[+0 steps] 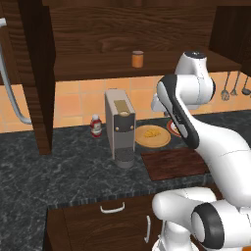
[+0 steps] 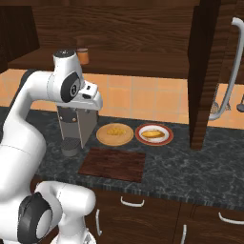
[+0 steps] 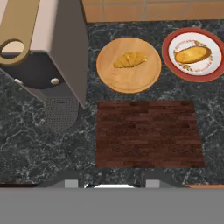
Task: From the different types of pastries on the counter, select a croissant and place it on the cutting board. Then retrieve a jar of jam from the cabinet and place it alongside the croissant on the cutting board.
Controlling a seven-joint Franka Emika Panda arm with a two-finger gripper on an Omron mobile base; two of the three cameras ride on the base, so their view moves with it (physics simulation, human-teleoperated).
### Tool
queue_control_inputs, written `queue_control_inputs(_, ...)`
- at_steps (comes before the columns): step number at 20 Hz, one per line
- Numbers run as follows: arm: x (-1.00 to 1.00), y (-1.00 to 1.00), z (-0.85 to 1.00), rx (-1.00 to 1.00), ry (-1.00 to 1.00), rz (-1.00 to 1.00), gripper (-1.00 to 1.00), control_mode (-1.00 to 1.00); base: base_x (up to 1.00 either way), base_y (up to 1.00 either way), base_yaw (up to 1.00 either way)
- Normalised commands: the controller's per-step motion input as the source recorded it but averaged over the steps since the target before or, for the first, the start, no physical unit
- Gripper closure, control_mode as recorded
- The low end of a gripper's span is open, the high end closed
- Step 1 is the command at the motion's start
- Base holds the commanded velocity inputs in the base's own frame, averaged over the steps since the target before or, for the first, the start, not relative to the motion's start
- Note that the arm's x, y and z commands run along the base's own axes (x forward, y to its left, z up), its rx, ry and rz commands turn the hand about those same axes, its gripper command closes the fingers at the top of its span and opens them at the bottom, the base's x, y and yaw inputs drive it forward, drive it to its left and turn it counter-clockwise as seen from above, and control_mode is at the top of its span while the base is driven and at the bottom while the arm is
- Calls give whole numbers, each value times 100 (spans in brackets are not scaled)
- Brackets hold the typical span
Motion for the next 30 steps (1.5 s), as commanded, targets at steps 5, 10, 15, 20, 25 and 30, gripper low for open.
queue_control_inputs(5, 0, -16, -3, 1, 0, 9, -100, -100, 0, 0, 0)
queue_control_inputs(10, 0, -35, -16, 3, 0, 30, -100, -100, 0, 0, 0)
queue_control_inputs(15, 15, -16, -42, -2, 0, 25, -100, -100, 0, 0, 0)
queue_control_inputs(20, 35, -6, -55, 0, -6, 25, -100, -100, 0, 0, 0)
queue_control_inputs(25, 14, -9, -46, -1, -21, 37, -100, -100, 0, 0, 0)
queue_control_inputs(30, 31, -12, -27, -1, -10, 29, -100, -100, 0, 0, 0)
